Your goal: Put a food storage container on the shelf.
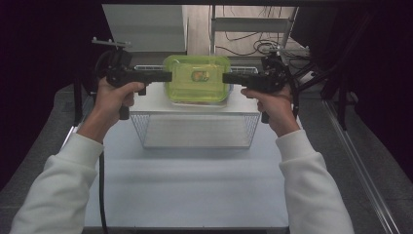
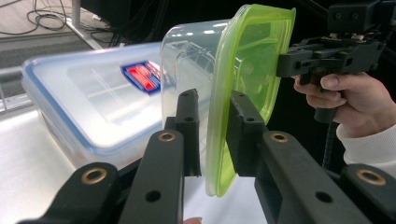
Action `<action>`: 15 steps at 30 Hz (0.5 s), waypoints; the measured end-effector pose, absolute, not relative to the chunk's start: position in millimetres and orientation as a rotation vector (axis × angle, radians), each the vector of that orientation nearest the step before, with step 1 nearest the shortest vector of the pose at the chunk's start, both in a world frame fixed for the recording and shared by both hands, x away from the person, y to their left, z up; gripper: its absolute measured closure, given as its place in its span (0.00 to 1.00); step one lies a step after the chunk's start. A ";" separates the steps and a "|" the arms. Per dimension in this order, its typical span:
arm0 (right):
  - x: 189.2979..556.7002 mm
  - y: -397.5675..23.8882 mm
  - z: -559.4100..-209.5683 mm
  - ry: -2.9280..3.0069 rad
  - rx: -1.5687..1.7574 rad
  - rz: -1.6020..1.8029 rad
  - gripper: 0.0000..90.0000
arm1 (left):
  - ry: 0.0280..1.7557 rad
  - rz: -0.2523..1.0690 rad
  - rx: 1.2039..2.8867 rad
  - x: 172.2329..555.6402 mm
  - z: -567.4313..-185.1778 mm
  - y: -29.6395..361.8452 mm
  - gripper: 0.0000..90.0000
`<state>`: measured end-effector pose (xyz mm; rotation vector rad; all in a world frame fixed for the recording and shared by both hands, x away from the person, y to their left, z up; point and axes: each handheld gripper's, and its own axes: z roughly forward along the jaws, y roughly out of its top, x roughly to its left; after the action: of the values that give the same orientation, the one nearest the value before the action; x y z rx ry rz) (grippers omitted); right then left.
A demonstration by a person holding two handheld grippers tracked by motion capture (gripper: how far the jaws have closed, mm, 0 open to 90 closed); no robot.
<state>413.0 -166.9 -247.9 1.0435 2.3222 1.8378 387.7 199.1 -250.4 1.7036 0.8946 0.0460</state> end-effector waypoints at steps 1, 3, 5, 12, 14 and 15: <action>417.0 -167.0 -247.2 2.320 1.054 1.839 0.89 | 0.898 0.043 1.707 392.3 -249.0 198.8 0.85; 425.0 -167.1 -246.6 2.318 1.077 1.837 0.89 | 0.904 0.036 1.711 401.0 -247.2 198.1 0.85; 432.6 -167.3 -246.6 2.319 1.103 1.835 0.89 | 0.908 0.024 1.715 409.1 -247.9 197.9 0.85; 454.5 -165.9 -253.3 2.341 1.189 1.800 0.89 | 0.961 -0.023 1.709 434.2 -259.2 197.8 0.85; 458.8 -166.5 -254.7 2.343 1.223 1.817 0.89 | 0.967 -0.039 1.692 437.6 -260.8 198.1 0.85; 461.0 -166.8 -254.6 2.339 1.223 1.820 0.89 | 0.971 -0.036 1.691 438.5 -261.0 198.0 0.85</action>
<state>461.0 -166.8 -254.6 1.2230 2.3385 1.8200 438.5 198.0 -261.0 1.6914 0.9707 -0.0360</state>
